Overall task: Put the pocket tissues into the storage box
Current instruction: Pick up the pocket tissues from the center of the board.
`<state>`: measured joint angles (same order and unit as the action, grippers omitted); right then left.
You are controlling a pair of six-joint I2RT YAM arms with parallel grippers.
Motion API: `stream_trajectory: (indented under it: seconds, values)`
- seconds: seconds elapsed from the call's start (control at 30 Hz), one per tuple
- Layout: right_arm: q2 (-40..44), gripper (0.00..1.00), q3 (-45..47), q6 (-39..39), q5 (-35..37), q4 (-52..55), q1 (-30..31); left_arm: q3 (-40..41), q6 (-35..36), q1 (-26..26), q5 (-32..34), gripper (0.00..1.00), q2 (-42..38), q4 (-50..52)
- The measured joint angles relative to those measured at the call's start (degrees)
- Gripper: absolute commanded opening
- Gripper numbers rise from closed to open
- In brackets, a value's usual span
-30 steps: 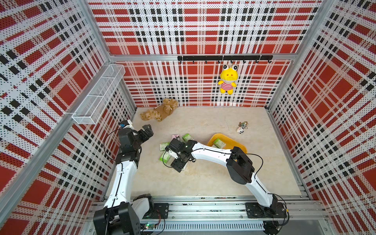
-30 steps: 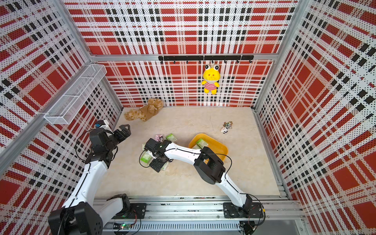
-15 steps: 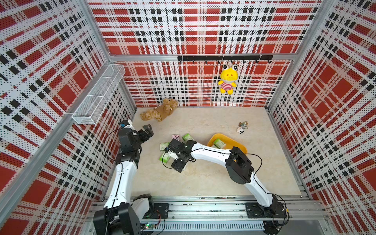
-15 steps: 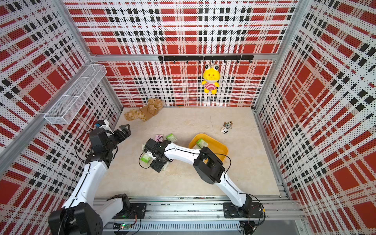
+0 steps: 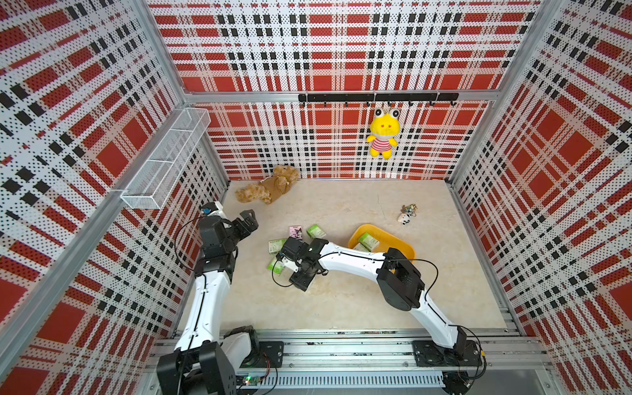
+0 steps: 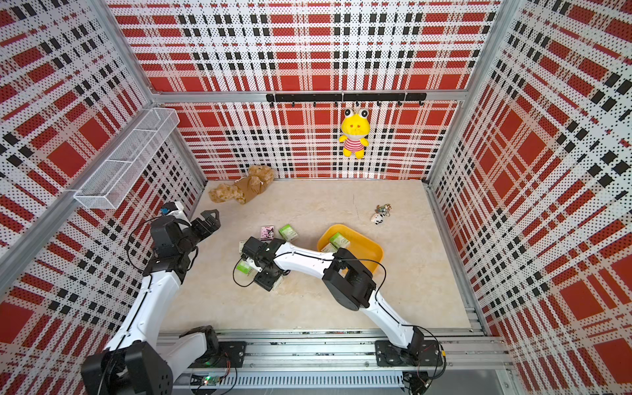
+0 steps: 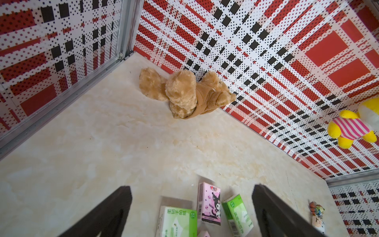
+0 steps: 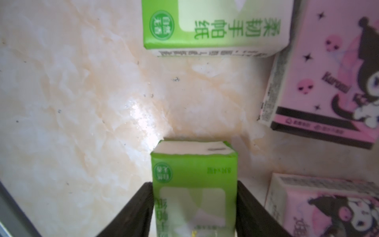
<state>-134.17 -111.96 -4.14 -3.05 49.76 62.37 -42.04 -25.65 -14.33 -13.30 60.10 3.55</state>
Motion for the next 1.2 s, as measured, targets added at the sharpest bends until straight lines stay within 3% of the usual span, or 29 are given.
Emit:
stream_trajectory:
  seconds: [0.37, 0.53, 0.9, 1.2]
  values:
    - [0.4, 0.53, -0.6, -1.2, 1.4, -0.1, -0.1, 0.3, 0.0, 0.0, -0.1, 0.99, -0.2, 0.0]
    - [6.4, 0.52, 3.6, -1.6, 1.7, -1.4, -1.7, 0.4, -0.1, 0.0, -0.3, 0.99, -0.3, 0.0]
    - [33.2, 0.52, 21.3, -1.2, 3.6, -4.7, -15.5, 0.4, -0.2, 0.7, -0.3, 0.99, -0.3, 0.0]
    - [41.4, 0.52, 33.9, 2.9, 9.7, -2.7, -25.9, 0.4, -0.5, 2.0, -0.3, 0.99, 0.0, 0.0]
